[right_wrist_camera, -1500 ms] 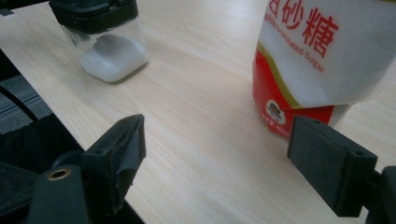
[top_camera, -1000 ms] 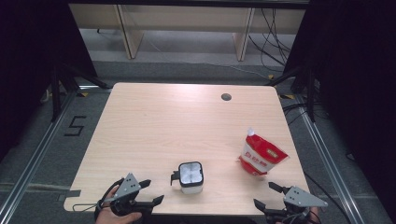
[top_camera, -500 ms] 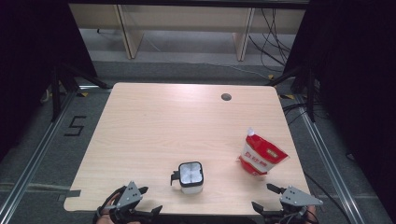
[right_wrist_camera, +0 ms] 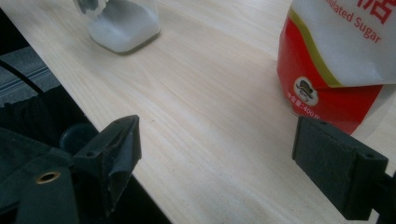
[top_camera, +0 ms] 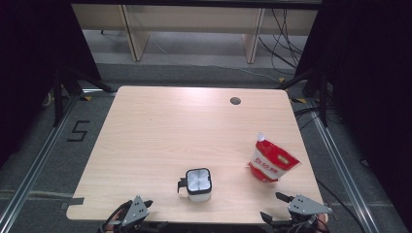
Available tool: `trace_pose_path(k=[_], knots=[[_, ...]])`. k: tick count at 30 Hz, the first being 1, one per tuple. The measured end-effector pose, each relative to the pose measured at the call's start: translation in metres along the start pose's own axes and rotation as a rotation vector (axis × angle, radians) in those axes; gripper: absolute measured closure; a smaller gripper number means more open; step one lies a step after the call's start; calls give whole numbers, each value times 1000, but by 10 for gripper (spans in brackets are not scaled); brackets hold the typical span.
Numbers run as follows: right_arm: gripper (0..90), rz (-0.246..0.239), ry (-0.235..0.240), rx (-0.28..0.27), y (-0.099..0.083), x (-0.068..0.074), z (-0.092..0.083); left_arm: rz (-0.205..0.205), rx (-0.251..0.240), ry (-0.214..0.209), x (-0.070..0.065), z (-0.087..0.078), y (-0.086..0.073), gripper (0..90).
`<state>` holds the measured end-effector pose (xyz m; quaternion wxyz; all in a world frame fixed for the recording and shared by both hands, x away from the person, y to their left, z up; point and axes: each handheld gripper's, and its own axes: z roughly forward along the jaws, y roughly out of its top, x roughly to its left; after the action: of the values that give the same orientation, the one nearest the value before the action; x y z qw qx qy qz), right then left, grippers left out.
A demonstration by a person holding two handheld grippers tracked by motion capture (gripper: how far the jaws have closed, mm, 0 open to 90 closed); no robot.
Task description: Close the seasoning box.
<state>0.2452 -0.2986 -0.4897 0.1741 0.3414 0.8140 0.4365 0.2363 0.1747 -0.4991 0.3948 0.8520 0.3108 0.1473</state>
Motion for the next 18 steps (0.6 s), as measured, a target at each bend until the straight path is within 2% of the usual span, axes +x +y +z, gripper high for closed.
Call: trace_pose_path(k=[3, 4, 5, 7, 8, 9, 11, 13, 14, 15, 16, 18], knots=[[164, 2, 9, -1, 0, 0, 1, 5, 6, 12, 0, 0, -1, 176], [164, 10, 10, 18, 0, 1, 1, -33, 9, 15, -3, 1, -3, 176], [165, -6, -4, 13, 0, 0, 1, -33, 13, 3, -3, 2, -4, 176], [165, -8, -2, 13, 0, 1, 1, -39, 18, 9, -5, 2, -4, 176], [165, -9, 1, 19, 0, 1, 1, 7, 18, 9, -2, 2, -3, 176], [165, -22, -3, 12, 0, 1, 2, -40, 9, 5, -4, 3, -4, 176], [165, -18, -6, 16, 0, 1, 2, -24, 17, 6, -3, 2, -4, 176], [164, -20, -6, 20, 0, 1, 2, -37, 15, 12, -3, 2, -4, 176], [164, -11, -2, 25, -1, 1, 2, 2, 15, 10, -1, 2, -3, 176], [165, -6, 2, 27, -1, 2, 2, 0, 16, 9, -1, 2, -3, 176], [165, -7, 1, 27, -1, 2, 2, -35, 18, 9, -3, 2, -4, 176], [165, -12, -3, 28, -1, 1, 2, -41, 20, 7, -3, 2, -4, 177]])
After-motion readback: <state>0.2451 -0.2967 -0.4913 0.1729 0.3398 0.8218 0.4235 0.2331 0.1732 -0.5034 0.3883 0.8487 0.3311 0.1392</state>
